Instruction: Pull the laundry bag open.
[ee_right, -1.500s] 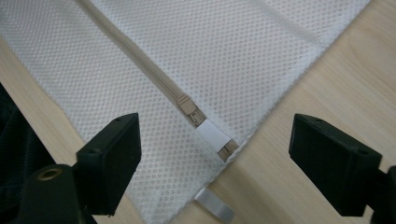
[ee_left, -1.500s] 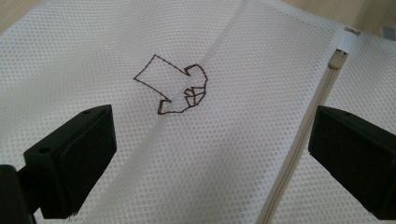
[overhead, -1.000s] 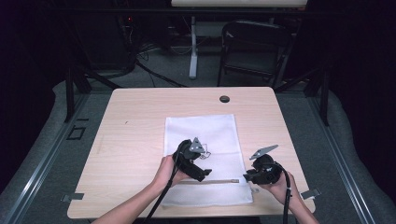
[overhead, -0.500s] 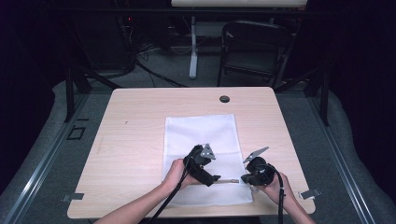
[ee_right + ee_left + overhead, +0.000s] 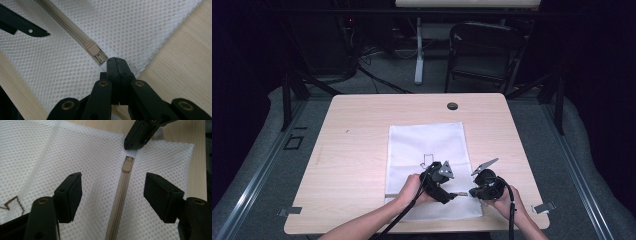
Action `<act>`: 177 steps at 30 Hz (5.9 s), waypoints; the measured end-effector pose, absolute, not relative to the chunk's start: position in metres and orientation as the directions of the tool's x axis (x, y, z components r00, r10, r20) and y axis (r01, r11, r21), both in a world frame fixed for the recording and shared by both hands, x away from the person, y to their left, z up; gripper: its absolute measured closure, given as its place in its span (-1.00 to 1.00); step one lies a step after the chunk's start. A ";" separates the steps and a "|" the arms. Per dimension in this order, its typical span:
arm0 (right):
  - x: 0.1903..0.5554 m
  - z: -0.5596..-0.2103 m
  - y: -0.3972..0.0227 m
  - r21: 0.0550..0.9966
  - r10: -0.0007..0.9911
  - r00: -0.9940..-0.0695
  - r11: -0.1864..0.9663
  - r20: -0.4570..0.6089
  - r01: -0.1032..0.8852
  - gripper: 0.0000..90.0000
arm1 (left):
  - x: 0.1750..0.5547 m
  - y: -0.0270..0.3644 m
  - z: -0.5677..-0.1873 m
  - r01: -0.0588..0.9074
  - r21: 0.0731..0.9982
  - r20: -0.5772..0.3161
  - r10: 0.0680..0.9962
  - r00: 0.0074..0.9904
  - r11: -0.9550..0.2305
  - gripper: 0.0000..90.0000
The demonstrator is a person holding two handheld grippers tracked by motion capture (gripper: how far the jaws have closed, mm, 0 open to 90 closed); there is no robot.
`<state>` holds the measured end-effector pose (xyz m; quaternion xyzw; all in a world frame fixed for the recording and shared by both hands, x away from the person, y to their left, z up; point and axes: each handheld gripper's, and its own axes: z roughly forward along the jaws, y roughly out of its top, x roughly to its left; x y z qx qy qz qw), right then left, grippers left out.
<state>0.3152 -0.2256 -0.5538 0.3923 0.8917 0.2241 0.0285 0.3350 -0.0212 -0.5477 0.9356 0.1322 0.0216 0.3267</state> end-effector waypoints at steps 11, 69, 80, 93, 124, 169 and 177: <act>0.315 -0.555 -0.226 0.432 0.707 -0.696 0.591 0.129 0.681 1.00 | 0.338 -0.034 -0.557 0.239 0.618 -0.078 0.245 0.966 -0.749 0.05; 0.314 -0.555 -0.226 0.432 0.709 -0.694 0.591 0.123 0.681 1.00 | 0.335 -0.055 -0.565 0.197 0.606 -0.093 0.177 0.980 -0.771 0.82; 0.315 -0.555 -0.227 0.428 0.710 -0.692 0.589 0.130 0.685 1.00 | 0.336 -0.050 -0.564 0.200 0.609 -0.104 0.173 0.979 -0.768 0.82; 0.315 -0.555 -0.227 0.421 0.715 -0.688 0.591 0.121 0.688 1.00 | 0.337 -0.042 -0.562 0.202 0.607 -0.104 0.175 0.979 -0.768 0.82; 0.311 -0.554 -0.221 0.407 0.720 -0.685 0.595 0.113 0.693 1.00 | 0.342 -0.038 -0.561 0.199 0.589 -0.127 0.153 0.980 -0.783 0.82; 0.314 -0.553 -0.223 0.389 0.711 -0.693 0.609 0.118 0.691 1.00 | 0.344 -0.002 -0.558 0.229 0.573 -0.133 0.186 0.973 -0.787 0.82; 0.313 -0.553 -0.223 0.392 0.711 -0.694 0.610 0.114 0.689 1.00 | 0.343 0.001 -0.559 0.230 0.573 -0.136 0.186 0.973 -0.787 0.82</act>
